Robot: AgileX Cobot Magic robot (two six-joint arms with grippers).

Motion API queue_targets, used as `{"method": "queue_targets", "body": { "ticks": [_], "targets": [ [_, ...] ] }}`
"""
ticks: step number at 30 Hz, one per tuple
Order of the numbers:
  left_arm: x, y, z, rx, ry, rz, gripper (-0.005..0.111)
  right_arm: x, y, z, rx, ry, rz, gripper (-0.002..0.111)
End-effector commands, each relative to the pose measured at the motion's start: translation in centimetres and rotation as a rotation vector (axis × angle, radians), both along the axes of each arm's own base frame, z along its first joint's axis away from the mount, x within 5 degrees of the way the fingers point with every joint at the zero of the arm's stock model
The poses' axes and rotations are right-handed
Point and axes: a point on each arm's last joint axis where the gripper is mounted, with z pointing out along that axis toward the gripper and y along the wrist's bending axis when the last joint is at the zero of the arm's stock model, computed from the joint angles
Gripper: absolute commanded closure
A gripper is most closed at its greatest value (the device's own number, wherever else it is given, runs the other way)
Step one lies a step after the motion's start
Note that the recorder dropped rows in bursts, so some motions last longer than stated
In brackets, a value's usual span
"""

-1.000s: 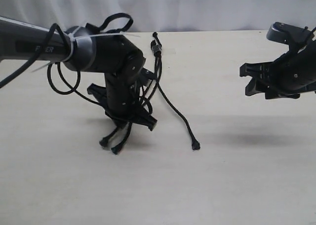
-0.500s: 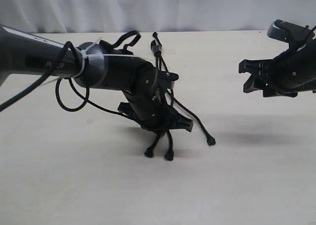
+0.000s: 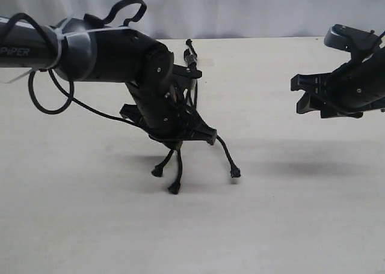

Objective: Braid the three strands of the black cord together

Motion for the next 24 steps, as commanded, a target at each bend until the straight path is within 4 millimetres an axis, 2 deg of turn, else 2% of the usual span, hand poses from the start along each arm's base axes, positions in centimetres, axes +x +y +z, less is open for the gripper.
{"method": "queue_targets", "body": {
  "ticks": [1,8,14,16,21,24],
  "targets": [
    [0.1,0.7,-0.1,0.069,-0.01,-0.027,0.107,-0.2,0.0,0.2,-0.019,-0.01,0.034,0.06],
    [1.3,2.7,-1.5,0.114,0.013,0.042,0.107,-0.1,0.0,0.2,-0.021,-0.027,0.054,0.06],
    [1.6,3.1,-1.9,0.112,0.016,0.057,0.105,-0.3,0.6,0.2,-0.02,-0.011,0.107,0.06],
    [1.8,3.4,-2.0,0.114,0.018,0.063,0.097,-0.5,0.9,0.1,-0.026,0.003,0.13,0.06],
    [1.6,3.9,-2.1,0.144,0.051,0.068,0.069,-0.9,3.1,0.1,-0.033,0.001,0.217,0.06],
    [1.4,4.6,-1.4,0.195,0.066,0.054,0.063,-1.2,4.5,0.1,-0.031,0.008,0.263,0.06]
  ]
}}
